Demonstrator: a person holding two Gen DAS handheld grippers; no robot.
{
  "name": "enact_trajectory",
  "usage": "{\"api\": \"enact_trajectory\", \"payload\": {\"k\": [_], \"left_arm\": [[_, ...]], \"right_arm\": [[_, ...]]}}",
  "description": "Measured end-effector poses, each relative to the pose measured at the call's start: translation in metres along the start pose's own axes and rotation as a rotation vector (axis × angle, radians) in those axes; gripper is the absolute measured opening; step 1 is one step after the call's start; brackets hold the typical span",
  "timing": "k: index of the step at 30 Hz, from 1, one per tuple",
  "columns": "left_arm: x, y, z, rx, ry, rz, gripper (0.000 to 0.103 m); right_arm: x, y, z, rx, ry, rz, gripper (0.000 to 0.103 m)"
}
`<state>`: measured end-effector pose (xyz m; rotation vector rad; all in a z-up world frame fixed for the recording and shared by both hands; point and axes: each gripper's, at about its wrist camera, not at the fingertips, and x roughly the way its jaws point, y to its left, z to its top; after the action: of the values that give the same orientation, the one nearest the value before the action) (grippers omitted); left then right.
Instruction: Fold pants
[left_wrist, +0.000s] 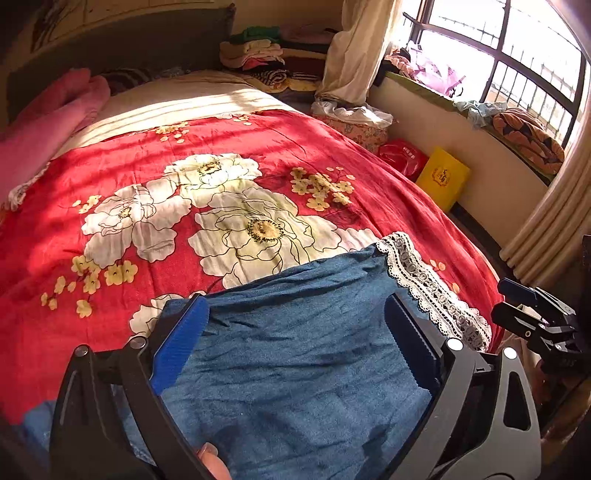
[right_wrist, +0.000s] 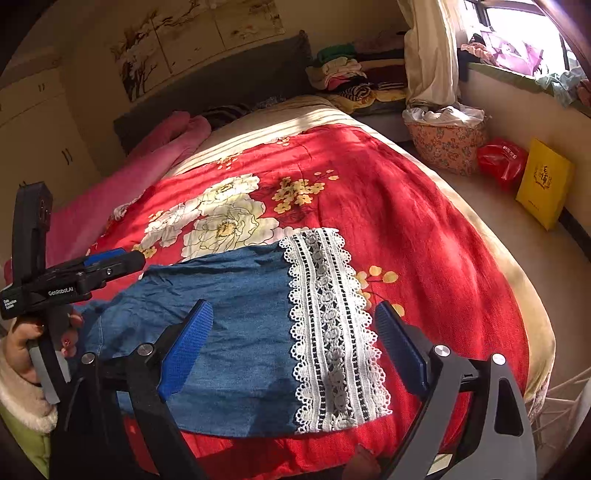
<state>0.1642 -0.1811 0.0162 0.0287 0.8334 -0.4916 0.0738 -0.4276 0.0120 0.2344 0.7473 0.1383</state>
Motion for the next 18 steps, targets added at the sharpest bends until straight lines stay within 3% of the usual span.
{"api": "enact_trajectory", "payload": {"k": [8,18], "left_arm": [[0.015,-0.019,0.002,0.035,0.034,-0.008,0.092],[0.075,-0.049,0.012,0.123,0.151,-0.018,0.092]], "right_arm": [[-0.009,-0.019,-0.026,0.085,0.016,-0.011,0.091],[0.001,-0.036,-0.054,0.162,0.077,-0.002,0.091]]}}
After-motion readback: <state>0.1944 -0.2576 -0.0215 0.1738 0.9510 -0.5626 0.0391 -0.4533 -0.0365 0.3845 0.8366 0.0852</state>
